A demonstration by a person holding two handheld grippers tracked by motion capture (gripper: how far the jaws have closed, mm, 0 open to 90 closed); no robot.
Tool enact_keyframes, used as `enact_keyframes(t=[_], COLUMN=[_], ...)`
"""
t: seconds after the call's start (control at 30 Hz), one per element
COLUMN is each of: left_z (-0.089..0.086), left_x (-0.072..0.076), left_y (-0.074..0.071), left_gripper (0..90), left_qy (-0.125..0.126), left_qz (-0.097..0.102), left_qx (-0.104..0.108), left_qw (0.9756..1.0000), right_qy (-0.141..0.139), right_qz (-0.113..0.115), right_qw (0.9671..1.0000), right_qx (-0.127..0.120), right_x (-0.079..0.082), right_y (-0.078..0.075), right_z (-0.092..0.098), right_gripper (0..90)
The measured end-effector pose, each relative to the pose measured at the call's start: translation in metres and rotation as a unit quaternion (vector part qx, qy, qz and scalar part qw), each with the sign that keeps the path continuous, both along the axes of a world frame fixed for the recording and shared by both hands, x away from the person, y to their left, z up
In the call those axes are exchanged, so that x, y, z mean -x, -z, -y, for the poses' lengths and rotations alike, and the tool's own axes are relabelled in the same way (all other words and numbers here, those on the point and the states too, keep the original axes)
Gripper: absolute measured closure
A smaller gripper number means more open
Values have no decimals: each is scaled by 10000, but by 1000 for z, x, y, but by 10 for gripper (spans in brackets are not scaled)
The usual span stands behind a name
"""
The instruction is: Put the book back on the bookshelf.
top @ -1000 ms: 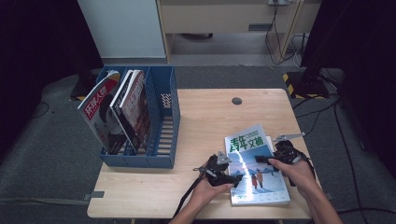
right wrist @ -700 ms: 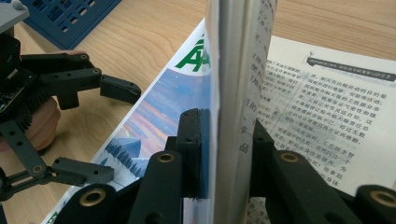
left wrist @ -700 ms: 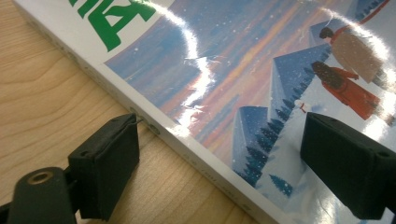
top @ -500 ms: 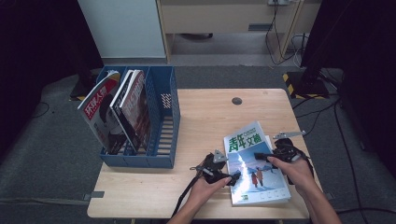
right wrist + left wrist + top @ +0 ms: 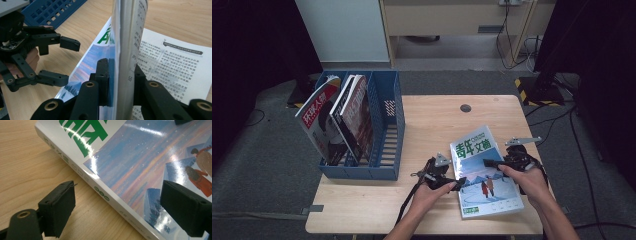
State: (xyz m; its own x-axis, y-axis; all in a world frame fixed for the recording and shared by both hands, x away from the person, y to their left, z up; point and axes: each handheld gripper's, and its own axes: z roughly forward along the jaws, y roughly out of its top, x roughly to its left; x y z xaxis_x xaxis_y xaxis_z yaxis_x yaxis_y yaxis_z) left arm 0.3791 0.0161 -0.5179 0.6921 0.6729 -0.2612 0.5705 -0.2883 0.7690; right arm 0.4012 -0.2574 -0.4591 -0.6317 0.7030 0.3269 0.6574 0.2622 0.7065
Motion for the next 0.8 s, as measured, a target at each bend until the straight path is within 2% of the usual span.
enact_keyframes(t=[0.27,0.63,0.73,0.8], left_z=[7,5,6,8], left_x=[-5,-12,-14,-15], left_y=[5,5,6,6], left_gripper=[130,115,115,109], left_qy=[41,44,82,164], left_qz=[-53,-225,-348,-350], left_qx=[-29,409,537,549], left_qw=[10000,9989,9979,9977], right_qy=[-12,-83,-84,-91], right_qz=[135,317,352,356], right_qw=[9999,9995,9993,9993], right_qx=[-35,-38,-43,-52], right_x=[-1,0,-1,-1], right_y=[-9,-23,-27,-29], right_z=[-2,-3,-3,-4], right_gripper=[749,754,754,754])
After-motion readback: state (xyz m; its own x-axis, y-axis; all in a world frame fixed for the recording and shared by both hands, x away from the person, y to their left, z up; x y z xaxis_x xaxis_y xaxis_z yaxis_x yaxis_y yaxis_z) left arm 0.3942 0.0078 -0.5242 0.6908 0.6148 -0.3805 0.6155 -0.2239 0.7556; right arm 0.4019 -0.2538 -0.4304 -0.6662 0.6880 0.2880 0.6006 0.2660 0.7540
